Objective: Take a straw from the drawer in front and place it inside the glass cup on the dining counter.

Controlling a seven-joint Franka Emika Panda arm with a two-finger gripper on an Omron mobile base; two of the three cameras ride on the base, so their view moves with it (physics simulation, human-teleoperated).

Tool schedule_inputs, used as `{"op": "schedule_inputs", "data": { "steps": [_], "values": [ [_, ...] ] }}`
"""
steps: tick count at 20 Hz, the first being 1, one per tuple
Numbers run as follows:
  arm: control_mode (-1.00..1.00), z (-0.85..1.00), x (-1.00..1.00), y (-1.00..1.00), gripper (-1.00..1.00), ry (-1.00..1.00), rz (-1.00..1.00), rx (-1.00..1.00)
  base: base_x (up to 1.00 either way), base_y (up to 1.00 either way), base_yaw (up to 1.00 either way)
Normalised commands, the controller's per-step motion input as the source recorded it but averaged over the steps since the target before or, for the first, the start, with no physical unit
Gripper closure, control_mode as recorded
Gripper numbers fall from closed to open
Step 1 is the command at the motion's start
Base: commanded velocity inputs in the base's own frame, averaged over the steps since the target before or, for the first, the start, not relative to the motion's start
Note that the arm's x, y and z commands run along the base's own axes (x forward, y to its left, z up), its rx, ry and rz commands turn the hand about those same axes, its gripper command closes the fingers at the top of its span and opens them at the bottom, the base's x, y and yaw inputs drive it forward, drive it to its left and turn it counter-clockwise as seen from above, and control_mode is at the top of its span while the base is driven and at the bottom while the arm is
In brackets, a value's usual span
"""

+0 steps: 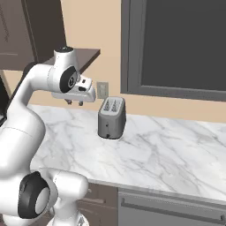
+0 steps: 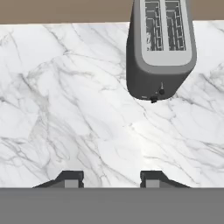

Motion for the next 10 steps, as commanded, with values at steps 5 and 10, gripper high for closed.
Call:
{"op": "schedule_inputs", "data": {
  "steps": [5, 10],
  "values": [
    [1.00, 0.00, -0.06, 0.01, -1.00, -0.02, 0.00, 0.00, -0.18, 0.04, 0.00],
    [1.00, 0.00, 0.00, 0.00, -1.00, 0.00, 0.00, 0.00, -0.70, 0.00, 0.00]
  ]
}}
